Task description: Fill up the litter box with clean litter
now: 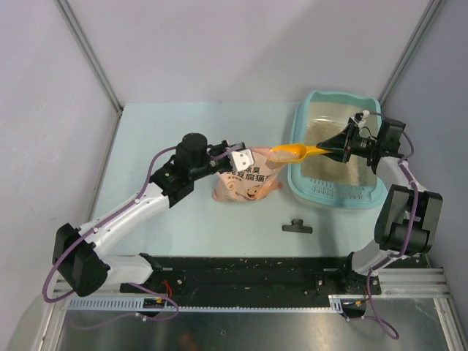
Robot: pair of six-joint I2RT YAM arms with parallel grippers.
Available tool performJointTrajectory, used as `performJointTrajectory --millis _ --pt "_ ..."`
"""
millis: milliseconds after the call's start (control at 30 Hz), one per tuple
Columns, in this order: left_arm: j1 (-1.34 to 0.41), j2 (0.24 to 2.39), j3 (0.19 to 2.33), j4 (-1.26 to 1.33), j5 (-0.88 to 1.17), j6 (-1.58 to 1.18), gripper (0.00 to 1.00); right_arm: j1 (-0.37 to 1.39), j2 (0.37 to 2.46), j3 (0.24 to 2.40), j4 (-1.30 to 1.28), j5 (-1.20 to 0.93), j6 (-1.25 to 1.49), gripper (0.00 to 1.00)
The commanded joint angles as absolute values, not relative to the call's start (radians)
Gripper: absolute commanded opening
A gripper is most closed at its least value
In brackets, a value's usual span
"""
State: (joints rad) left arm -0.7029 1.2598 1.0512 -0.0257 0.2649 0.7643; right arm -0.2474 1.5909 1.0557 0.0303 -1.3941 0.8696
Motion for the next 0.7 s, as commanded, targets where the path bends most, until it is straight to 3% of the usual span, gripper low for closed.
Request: performJointTrajectory --millis 0,400,667 --pt "-0.704 1.259 1.109 0.081 0.296 0.792 0.0 -0.282 1.532 1.065 0.024 -1.439 0.871 0.0" --pt "-0.706 1.331 1.149 0.087 0.341 0.795 0.0 -0.429 1.465 1.065 -0.095 -1.476 0.813 0.0" --pt "-0.704 1.355 1.167 0.087 0.364 0.79 0.0 -0.627 1.44 1.065 -0.181 -1.476 0.736 0.0"
